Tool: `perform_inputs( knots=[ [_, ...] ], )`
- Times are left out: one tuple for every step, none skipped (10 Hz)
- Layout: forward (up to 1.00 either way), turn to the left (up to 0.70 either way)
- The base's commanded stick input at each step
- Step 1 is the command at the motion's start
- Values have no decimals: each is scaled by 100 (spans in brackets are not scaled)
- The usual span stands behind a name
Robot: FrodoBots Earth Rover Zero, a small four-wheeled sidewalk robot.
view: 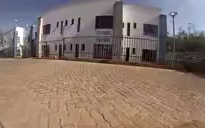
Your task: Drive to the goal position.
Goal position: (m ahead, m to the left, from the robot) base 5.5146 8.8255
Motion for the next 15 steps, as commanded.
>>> perform_inputs(
  knots=[
    [100,0],
    [100,0],
    [100,0],
    [100,0],
    [100,0],
    [100,0],
    [100,0],
    [100,27],
    [100,27],
    [100,27],
    [100,27],
    [100,27],
    [100,27],
    [100,27],
    [100,27]
  ],
)
